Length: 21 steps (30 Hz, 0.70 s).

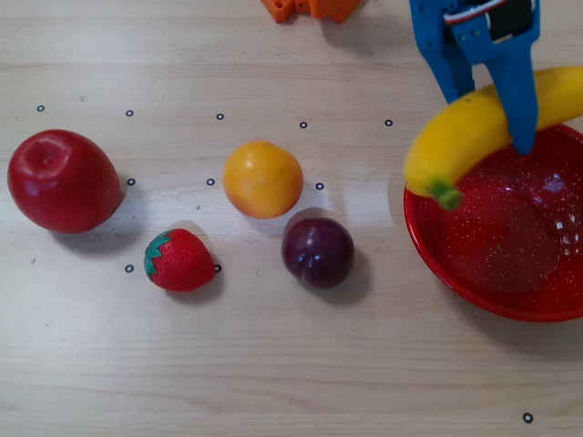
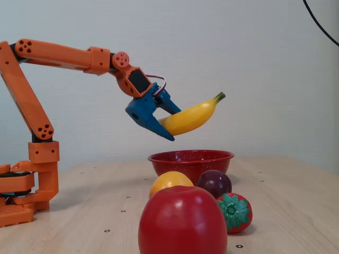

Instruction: Put the banana in the red bowl.

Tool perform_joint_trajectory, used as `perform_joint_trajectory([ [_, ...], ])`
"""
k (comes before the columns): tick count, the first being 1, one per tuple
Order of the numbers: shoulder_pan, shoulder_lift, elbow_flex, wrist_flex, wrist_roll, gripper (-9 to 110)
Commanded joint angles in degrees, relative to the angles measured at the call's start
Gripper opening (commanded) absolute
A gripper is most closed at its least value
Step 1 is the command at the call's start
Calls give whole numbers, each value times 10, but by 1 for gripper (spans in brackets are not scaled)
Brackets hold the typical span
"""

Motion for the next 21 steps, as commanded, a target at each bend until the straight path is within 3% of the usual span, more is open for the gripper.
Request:
perform_joint_trajectory([
  [1,18,38,-20,-50,26,0],
  [8,30,-33,-46,-47,23,0],
  [14,33,-81,-65,-52,9,12],
  [18,29,-103,-83,-46,-18,33],
  [21,27,-105,-105,-28,-37,39],
])
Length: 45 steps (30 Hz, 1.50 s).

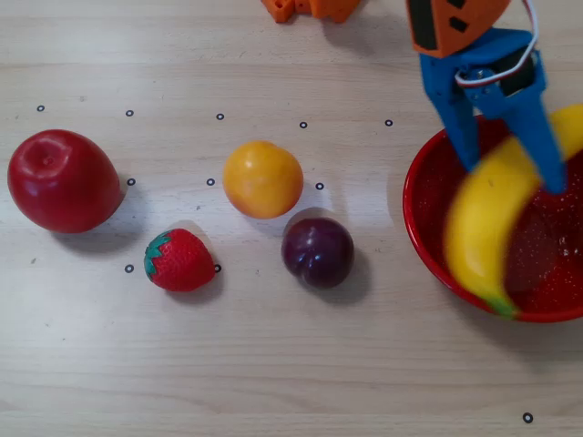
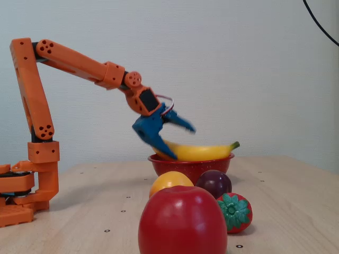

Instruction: Put the banana in the red bowl.

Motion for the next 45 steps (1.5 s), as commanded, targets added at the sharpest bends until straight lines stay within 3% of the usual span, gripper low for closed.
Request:
perform_joint_trajectory([
  [1,12,26,-70,11,-29,38],
  [6,6,39,-144,71,-58,27],
  [11,-14,62,-203,139,-73,0],
  [22,-109,243,-70,205,-91,0],
  [33,-283,563,317,87,-69,0],
  [45,-308,764,600,4,-91,0],
])
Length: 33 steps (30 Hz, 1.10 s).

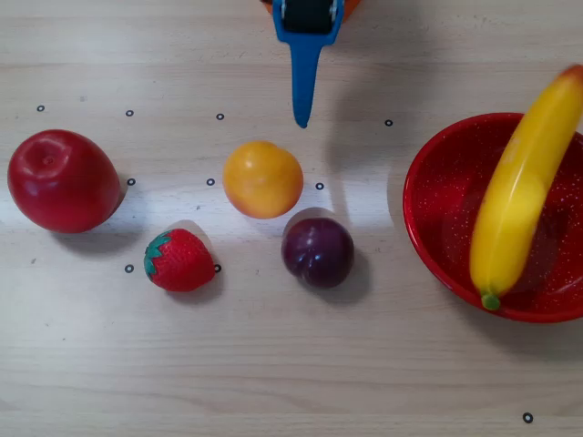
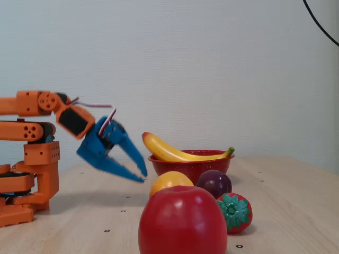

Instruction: Put the banana in the red bowl.

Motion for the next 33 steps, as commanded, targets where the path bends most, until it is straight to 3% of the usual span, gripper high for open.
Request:
perform_joint_trajectory([
  [1,-1,25,5,-35,-8,0],
  [4,0,52,60,-62,1,0],
  [20,8,134,60,115,-70,0],
  [33,10,134,60,118,-72,0],
])
